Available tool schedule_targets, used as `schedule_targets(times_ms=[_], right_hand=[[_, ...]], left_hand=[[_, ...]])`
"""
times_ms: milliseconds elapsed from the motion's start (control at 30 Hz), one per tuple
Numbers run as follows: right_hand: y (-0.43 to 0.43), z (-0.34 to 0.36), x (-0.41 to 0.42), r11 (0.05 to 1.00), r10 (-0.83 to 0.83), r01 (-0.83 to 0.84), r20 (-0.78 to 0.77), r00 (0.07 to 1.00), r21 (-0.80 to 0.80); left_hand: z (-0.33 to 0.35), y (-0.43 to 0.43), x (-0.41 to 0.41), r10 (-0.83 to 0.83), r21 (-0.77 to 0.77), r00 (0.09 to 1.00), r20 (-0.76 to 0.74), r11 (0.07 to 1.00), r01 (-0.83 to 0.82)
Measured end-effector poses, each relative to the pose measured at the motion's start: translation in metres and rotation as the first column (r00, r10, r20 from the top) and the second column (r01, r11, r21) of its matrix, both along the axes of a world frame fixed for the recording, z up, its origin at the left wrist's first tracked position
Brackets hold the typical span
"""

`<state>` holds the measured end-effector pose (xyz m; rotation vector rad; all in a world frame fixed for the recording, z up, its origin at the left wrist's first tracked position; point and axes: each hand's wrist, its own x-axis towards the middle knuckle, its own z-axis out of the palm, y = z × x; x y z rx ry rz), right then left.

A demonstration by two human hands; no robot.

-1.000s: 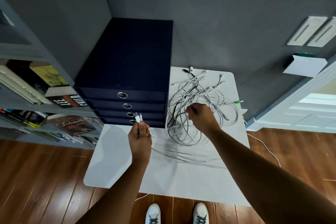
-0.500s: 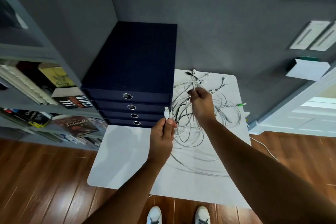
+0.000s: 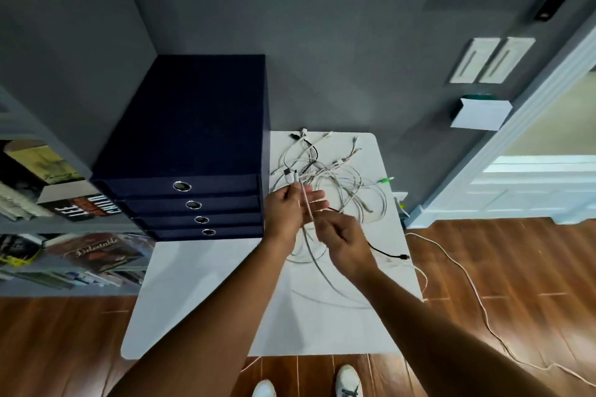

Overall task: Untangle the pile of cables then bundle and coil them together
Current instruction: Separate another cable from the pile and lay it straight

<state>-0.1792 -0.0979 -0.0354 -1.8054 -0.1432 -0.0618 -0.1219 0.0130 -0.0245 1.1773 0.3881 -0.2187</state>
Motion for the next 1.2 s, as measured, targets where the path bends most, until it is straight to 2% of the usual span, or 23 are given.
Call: schedule_targets(times_ms=[100, 200, 333, 400, 500, 600, 667, 700, 767, 800, 867, 933, 1000, 1067, 1200], right_hand=[[-0.011, -0.023, -0.019, 0.983, 0.103, -0.110, -0.052, 0.993, -0.149], [-0.028, -0.041, -0.030, 0.949, 0.150, -0.170, -0.093, 0.984, -0.264], [-0.055, -0.054, -0.033, 0.925, 0.156, -0.216, -0.206, 0.966, -0.314], [-0.064, -0.055, -0.031, 0.940, 0.137, -0.216, -0.287, 0.948, -0.265], [-0.075, -0.051, -0.028, 0.996, 0.057, -0.081, -0.425, 0.904, -0.040], [-0.081, -0.050, -0.020, 0.954, -0.096, 0.228, -0.523, 0.847, 0.196], [-0.081, -0.054, -0.011, 0.901, -0.266, 0.402, -0.528, 0.807, 0.162], [-0.079, -0.054, -0.006, 0.890, -0.362, 0.452, -0.507, 0.783, 0.064], [-0.077, -0.060, 0.007, 0.887, -0.455, 0.431, -0.454, 0.766, -0.163], [-0.073, -0.064, 0.013, 0.892, -0.450, 0.395, -0.508, 0.734, -0.220], [-0.064, -0.068, 0.020, 0.939, -0.341, 0.234, -0.611, 0.714, -0.251], [-0.055, -0.066, 0.026, 0.928, -0.355, 0.321, -0.709, 0.610, -0.189], [-0.049, -0.056, 0.032, 0.893, -0.396, 0.427, -0.699, 0.595, -0.143], [-0.043, -0.040, 0.042, 0.887, -0.383, 0.460, -0.624, 0.681, -0.041], [-0.029, 0.016, 0.064, 0.904, -0.350, 0.411, -0.345, 0.871, 0.119]], left_hand=[[0.001, -0.005, 0.006, 0.055, -0.115, 0.998, -0.042, 0.992, -0.060], [0.005, -0.006, 0.006, 0.126, -0.091, 0.992, 0.019, 0.988, -0.124], [0.008, -0.004, 0.005, 0.172, -0.053, 0.978, 0.119, 0.985, -0.167], [0.008, -0.002, 0.005, 0.179, -0.035, 0.972, 0.154, 0.984, -0.175], [0.007, 0.002, 0.003, 0.151, -0.003, 0.967, 0.205, 0.988, -0.154], [0.007, 0.003, -0.002, 0.093, 0.043, 0.964, 0.249, 0.993, -0.107], [0.008, 0.004, -0.005, 0.087, 0.053, 0.962, 0.259, 0.993, -0.104], [0.009, 0.005, -0.006, 0.090, 0.050, 0.961, 0.261, 0.993, -0.107], [0.009, 0.006, -0.007, 0.092, 0.051, 0.959, 0.269, 0.993, -0.109], [0.009, 0.006, -0.008, 0.088, 0.055, 0.958, 0.273, 0.993, -0.107], [0.008, 0.006, -0.009, 0.078, 0.062, 0.957, 0.279, 0.993, -0.099], [0.008, 0.007, -0.009, 0.070, 0.075, 0.960, 0.272, 0.993, -0.094], [0.008, 0.007, -0.012, 0.066, 0.108, 0.962, 0.266, 0.989, -0.097], [0.006, 0.007, -0.014, 0.070, 0.144, 0.962, 0.265, 0.983, -0.111], [-0.002, 0.002, -0.014, 0.083, 0.224, 0.967, 0.239, 0.965, -0.138]])
